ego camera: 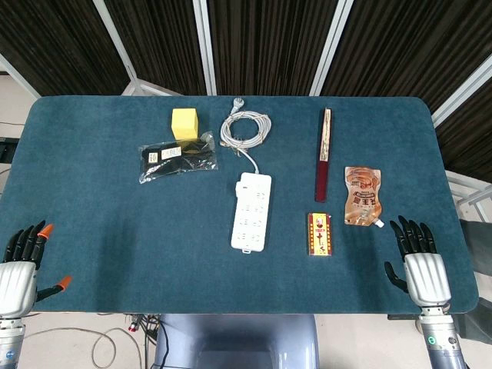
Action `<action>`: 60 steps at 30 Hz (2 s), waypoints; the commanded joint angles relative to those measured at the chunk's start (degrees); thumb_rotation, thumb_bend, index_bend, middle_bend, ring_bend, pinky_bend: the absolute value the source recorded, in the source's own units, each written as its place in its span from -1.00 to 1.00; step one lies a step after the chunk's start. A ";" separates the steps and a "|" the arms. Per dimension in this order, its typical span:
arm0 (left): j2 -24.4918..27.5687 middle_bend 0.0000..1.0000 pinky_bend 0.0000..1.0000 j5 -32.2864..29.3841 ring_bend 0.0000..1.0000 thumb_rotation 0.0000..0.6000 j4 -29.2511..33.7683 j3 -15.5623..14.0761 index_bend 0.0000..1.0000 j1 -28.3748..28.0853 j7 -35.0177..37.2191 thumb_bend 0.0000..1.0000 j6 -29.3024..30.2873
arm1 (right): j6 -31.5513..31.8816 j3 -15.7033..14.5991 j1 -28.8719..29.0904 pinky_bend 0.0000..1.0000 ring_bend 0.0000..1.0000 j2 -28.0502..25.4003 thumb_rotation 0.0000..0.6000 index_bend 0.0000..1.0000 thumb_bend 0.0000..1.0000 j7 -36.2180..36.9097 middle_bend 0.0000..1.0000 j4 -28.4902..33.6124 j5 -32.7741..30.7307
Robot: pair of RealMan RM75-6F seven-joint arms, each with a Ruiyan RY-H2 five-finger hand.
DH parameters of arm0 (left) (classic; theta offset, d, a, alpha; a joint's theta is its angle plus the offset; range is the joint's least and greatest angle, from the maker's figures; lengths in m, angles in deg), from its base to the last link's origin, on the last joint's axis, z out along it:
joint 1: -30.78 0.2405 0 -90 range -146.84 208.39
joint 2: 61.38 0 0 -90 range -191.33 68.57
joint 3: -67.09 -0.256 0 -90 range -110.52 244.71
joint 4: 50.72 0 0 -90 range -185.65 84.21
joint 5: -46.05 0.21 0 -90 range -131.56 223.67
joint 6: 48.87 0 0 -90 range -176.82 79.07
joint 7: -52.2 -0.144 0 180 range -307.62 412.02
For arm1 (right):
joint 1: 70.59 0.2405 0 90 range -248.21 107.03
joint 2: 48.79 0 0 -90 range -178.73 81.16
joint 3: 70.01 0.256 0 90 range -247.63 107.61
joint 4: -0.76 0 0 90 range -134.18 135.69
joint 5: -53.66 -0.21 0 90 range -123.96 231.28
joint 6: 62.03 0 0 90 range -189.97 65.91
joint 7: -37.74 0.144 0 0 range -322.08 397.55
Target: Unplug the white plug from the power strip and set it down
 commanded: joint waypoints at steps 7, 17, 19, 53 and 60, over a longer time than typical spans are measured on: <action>-0.06 -1.00 -0.88 -0.79 -0.98 1.00 -0.39 0.01 -0.99 -0.21 0.47 -1.00 -1.01 | 0.05 -0.45 -0.03 -1.00 -1.00 0.18 1.00 -1.00 -0.14 -0.68 -1.00 -0.23 0.59; 0.21 -1.00 -0.88 -0.17 -0.98 1.00 0.19 0.01 -0.99 -0.26 0.47 -1.00 -0.48 | 0.64 -0.89 -0.08 -1.00 -1.00 0.04 1.00 -1.00 -0.14 -0.42 -1.00 0.33 1.80; 0.20 -1.00 -0.88 -0.09 -0.98 1.00 0.12 -0.15 -0.99 -0.22 0.35 -1.00 -0.55 | 0.64 -0.85 -0.06 -1.00 -1.00 -0.06 1.00 -1.00 -0.14 -0.24 -1.00 0.26 1.79; -0.26 -1.00 -0.88 -8.25 -0.98 1.00 11.43 10.49 -0.94 -16.02 -8.98 -0.94 -19.10 | -17.22 0.71 14.55 -1.00 -1.00 4.10 1.00 -1.00 -0.02 -14.75 -1.00 10.49 8.61; -2.20 -0.98 -0.88 -15.89 -0.98 1.00 13.38 16.94 -0.91 -25.14 -16.37 -0.88 -27.34 | -23.11 1.90 18.01 -1.00 -1.00 9.92 1.00 -1.00 0.02 -19.09 -1.00 10.39 4.86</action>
